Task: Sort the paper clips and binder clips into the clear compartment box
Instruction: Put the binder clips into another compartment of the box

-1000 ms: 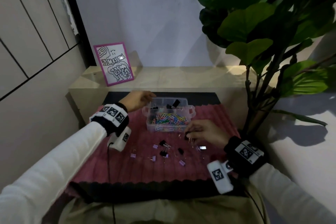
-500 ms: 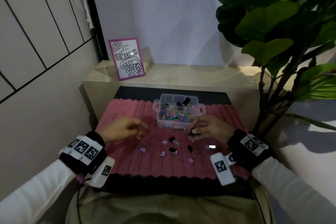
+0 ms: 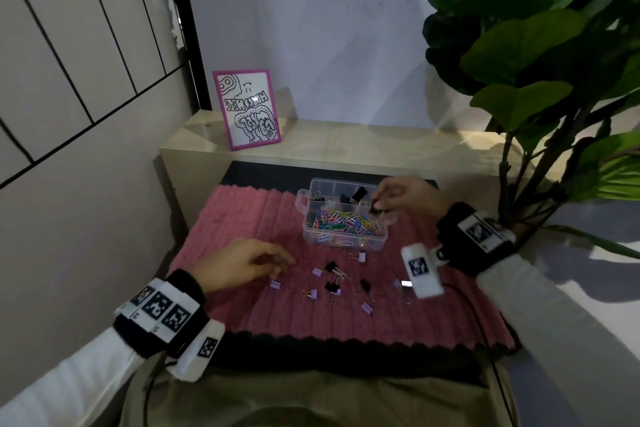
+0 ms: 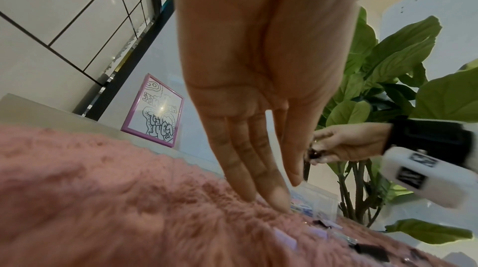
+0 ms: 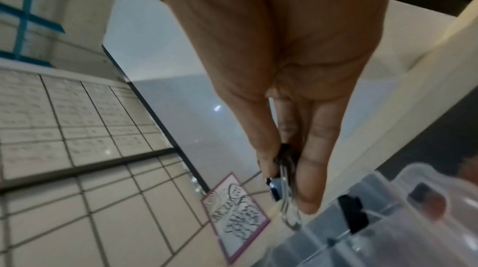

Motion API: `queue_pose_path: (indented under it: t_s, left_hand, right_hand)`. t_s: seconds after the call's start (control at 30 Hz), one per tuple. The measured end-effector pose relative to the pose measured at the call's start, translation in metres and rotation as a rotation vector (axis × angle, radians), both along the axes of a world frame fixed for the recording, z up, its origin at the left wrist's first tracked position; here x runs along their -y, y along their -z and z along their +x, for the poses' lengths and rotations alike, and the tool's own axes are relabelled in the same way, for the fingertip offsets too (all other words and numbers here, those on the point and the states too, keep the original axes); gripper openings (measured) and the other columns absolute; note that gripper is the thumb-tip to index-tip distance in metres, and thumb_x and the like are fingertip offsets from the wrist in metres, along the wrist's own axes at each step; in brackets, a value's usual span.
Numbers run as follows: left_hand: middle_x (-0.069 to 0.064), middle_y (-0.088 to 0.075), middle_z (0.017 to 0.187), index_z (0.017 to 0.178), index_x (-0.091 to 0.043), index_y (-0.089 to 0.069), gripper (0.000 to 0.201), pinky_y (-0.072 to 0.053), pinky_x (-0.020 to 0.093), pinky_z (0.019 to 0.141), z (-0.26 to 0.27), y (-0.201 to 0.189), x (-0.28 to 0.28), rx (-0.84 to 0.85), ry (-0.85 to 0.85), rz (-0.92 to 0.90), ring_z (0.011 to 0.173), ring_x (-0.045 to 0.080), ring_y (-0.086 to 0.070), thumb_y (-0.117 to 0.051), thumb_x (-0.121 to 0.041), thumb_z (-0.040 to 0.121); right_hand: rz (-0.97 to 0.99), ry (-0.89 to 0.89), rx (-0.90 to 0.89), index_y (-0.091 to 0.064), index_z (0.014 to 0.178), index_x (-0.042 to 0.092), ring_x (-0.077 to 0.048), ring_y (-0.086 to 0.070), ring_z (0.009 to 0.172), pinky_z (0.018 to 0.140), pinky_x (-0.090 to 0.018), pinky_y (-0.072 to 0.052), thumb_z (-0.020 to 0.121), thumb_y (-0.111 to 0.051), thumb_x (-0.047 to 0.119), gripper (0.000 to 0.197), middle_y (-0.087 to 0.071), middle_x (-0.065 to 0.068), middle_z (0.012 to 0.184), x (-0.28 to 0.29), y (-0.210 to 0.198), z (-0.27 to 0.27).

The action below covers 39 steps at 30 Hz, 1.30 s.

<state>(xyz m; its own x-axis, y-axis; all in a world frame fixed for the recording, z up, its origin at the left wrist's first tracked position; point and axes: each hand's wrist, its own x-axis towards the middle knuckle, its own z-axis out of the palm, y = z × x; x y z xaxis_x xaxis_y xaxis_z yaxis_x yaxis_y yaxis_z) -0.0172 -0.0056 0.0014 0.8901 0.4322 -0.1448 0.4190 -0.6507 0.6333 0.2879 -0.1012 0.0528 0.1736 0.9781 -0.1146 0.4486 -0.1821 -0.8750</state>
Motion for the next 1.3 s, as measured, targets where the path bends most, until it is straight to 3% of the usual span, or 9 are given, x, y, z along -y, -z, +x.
queue_pose_path:
  t_s: [0.1, 0.27, 0.47, 0.6, 0.73, 0.8, 0.9, 1.07, 1.3]
  left_hand:
    - [-0.01, -0.068, 0.093, 0.107, -0.02, -0.065, 0.023, -0.044, 0.0, 0.073, 0.003, 0.0, 0.003, 0.022, -0.021, 0.013, 0.074, -0.01, -0.062, -0.056, -0.01, 0.089]
    - [-0.024, -0.062, 0.081, 0.092, -0.025, -0.066, 0.018, -0.042, 0.001, 0.069, 0.001, -0.001, 0.004, 0.049, -0.031, 0.047, 0.072, -0.013, -0.06, -0.059, -0.009, 0.085]
    - [-0.014, -0.064, 0.096, 0.098, -0.022, -0.066, 0.018, -0.036, -0.001, 0.072, 0.007, 0.0, 0.005, -0.007, 0.008, 0.128, 0.079, -0.019, -0.052, -0.06, -0.012, 0.084]
    - [-0.005, -0.063, 0.11, 0.11, -0.019, -0.063, 0.024, -0.043, 0.008, 0.08, 0.033, -0.004, 0.019, 0.034, 0.127, 0.071, 0.084, -0.012, -0.056, -0.061, -0.019, 0.086]
    - [0.001, -0.058, 0.12, 0.12, -0.018, -0.057, 0.035, -0.039, 0.02, 0.094, 0.071, -0.008, 0.028, -0.048, 0.234, 0.129, 0.107, 0.01, -0.054, -0.061, -0.02, 0.085]
    - [0.006, -0.055, 0.118, 0.12, -0.016, -0.055, 0.036, -0.039, 0.024, 0.092, 0.084, -0.007, 0.03, -0.084, 0.256, 0.197, 0.106, 0.016, -0.052, -0.061, -0.017, 0.085]
    - [0.007, -0.051, 0.116, 0.116, -0.013, -0.057, 0.032, -0.041, 0.025, 0.089, 0.092, -0.002, 0.032, -0.101, 0.242, 0.254, 0.104, 0.018, -0.051, -0.057, -0.007, 0.085]
    - [0.004, -0.054, 0.114, 0.109, -0.015, -0.06, 0.029, -0.046, 0.033, 0.092, 0.084, 0.003, 0.032, -0.036, 0.226, 0.254, 0.102, 0.017, -0.055, -0.057, -0.002, 0.083]
    - [0.01, -0.048, 0.122, 0.124, -0.016, -0.05, 0.052, -0.042, 0.029, 0.094, 0.11, 0.003, 0.066, -0.061, 0.371, 0.24, 0.111, 0.022, -0.049, -0.068, -0.03, 0.078]
  right_hand:
    - [-0.035, 0.143, 0.046, -0.058, 0.072, 0.009, -0.015, -0.063, 0.062, 0.05, -0.016, -0.054, 0.08, -0.06, -0.011, 0.021, -0.062, -0.008, 0.073, -0.038, 0.006, 0.02]
    - [-0.146, 0.262, -0.035, -0.057, 0.067, 0.005, -0.022, -0.058, 0.067, 0.049, -0.024, -0.057, 0.084, -0.055, -0.009, 0.022, -0.057, -0.012, 0.074, -0.079, 0.023, 0.038]
    - [-0.158, 0.21, 0.218, -0.064, 0.08, 0.014, -0.031, -0.064, 0.093, 0.089, -0.043, -0.053, 0.084, -0.065, 0.016, 0.004, -0.064, -0.011, 0.095, -0.086, 0.025, 0.031]
    - [-0.1, 0.152, 0.474, -0.062, 0.105, 0.008, -0.023, -0.059, 0.08, 0.078, -0.033, -0.052, 0.085, -0.062, 0.012, 0.021, -0.062, -0.01, 0.095, -0.055, 0.011, 0.019]
    - [0.073, -0.009, 0.515, -0.064, 0.093, 0.006, -0.013, -0.059, 0.066, 0.056, -0.003, -0.042, 0.084, -0.06, 0.004, 0.011, -0.066, -0.007, 0.082, 0.002, -0.003, 0.003]
    - [0.037, -0.151, 0.597, -0.066, 0.092, 0.009, -0.007, -0.057, 0.069, 0.061, -0.001, -0.039, 0.084, -0.061, 0.008, 0.009, -0.065, -0.001, 0.082, 0.032, -0.001, -0.005]
    - [-0.101, -0.346, 0.658, -0.064, 0.1, 0.01, -0.003, -0.054, 0.077, 0.07, -0.009, -0.039, 0.084, -0.063, 0.012, 0.015, -0.065, -0.002, 0.094, 0.064, 0.02, -0.01]
    - [-0.234, -0.475, 0.834, -0.052, 0.121, 0.016, -0.019, -0.046, 0.106, 0.092, -0.034, -0.04, 0.077, -0.069, 0.02, 0.047, -0.049, -0.006, 0.114, 0.084, 0.064, -0.012]
    - [-0.206, -0.404, 0.779, -0.056, 0.099, 0.013, -0.012, -0.042, 0.093, 0.087, -0.031, -0.037, 0.07, -0.074, 0.019, 0.035, -0.046, 0.006, 0.094, 0.081, 0.075, -0.012]
